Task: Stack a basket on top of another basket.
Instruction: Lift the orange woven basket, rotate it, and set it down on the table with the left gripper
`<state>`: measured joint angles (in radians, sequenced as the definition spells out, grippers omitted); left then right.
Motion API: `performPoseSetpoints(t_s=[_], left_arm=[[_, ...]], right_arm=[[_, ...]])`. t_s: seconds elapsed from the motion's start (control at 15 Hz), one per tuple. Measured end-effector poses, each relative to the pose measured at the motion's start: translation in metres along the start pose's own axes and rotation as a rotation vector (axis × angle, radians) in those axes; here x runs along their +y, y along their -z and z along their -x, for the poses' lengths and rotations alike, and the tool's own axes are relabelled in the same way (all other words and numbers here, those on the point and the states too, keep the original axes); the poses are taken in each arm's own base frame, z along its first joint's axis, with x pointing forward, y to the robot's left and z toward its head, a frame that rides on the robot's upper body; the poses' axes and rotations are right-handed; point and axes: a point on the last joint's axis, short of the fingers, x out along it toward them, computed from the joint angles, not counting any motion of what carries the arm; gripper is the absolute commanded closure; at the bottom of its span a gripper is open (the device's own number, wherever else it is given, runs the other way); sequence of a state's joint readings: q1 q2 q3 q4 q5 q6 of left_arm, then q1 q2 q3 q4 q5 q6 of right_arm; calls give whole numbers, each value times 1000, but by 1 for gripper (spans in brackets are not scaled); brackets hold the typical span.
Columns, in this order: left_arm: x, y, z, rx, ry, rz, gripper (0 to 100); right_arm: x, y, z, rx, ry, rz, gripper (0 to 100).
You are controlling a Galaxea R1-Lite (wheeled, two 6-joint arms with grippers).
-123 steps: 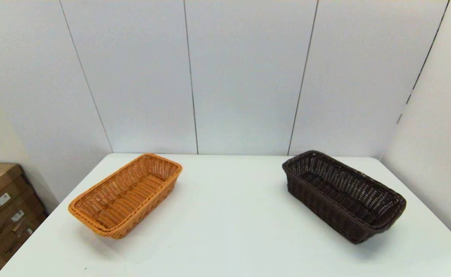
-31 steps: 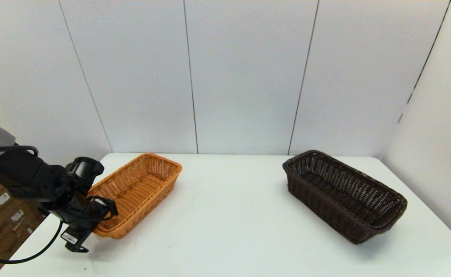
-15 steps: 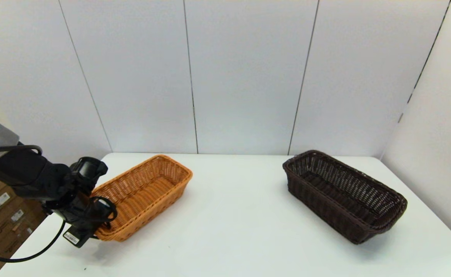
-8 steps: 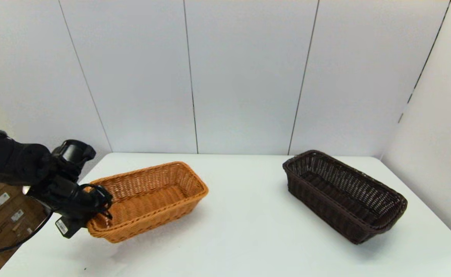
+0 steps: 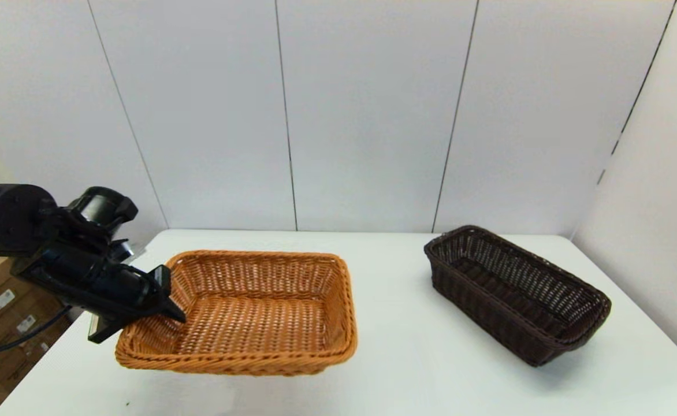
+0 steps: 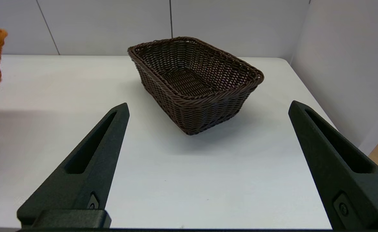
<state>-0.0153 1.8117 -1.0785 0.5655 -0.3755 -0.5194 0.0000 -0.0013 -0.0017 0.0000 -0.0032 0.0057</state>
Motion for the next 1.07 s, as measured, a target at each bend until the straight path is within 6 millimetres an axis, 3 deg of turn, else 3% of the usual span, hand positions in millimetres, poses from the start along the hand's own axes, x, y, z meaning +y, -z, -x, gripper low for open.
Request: performPoseSetpoints(t_s=[0.27, 0.6, 1.07], left_arm=[[-11, -11, -28, 54, -3, -55, 100], [-42, -31, -57, 48, 25, -57, 100], [-71, -36, -98, 29, 2, 6, 100]], right_arm=[[0, 0, 0, 0, 0, 0, 0], [0, 0, 0, 0, 0, 0, 0], [0, 0, 0, 0, 0, 1, 0]])
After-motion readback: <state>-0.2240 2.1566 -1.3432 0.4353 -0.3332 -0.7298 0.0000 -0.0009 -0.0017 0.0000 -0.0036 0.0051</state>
